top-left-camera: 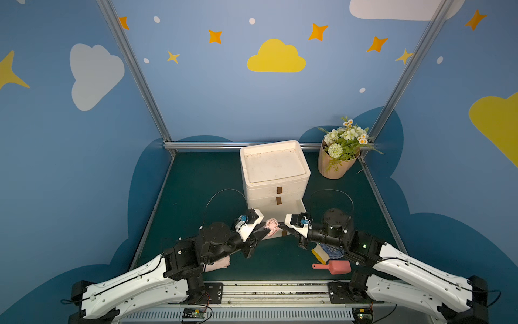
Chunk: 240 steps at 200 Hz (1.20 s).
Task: Place the umbrella in the drawer by color
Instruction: Place the umbrella in the drawer.
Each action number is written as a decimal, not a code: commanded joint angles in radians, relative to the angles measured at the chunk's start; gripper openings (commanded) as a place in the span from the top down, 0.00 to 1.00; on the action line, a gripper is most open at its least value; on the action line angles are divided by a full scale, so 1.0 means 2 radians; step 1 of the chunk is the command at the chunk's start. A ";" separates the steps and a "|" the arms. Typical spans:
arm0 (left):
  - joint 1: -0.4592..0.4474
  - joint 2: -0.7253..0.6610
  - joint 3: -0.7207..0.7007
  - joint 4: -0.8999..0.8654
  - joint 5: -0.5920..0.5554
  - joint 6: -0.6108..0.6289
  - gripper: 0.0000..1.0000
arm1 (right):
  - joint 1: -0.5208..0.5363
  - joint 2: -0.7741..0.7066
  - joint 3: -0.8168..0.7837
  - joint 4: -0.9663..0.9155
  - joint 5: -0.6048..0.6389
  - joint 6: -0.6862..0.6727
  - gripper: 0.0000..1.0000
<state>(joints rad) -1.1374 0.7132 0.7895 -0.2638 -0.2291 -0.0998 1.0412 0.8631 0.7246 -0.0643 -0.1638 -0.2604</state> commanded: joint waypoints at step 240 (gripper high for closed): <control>0.000 -0.071 -0.072 0.018 -0.310 -0.045 0.18 | -0.059 0.042 -0.096 0.032 0.305 0.438 1.00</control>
<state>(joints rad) -1.1374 0.5659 0.6468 -0.2649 -0.8318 -0.1802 0.9199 1.0088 0.5381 0.1635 0.3477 0.5163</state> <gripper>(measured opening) 0.821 0.045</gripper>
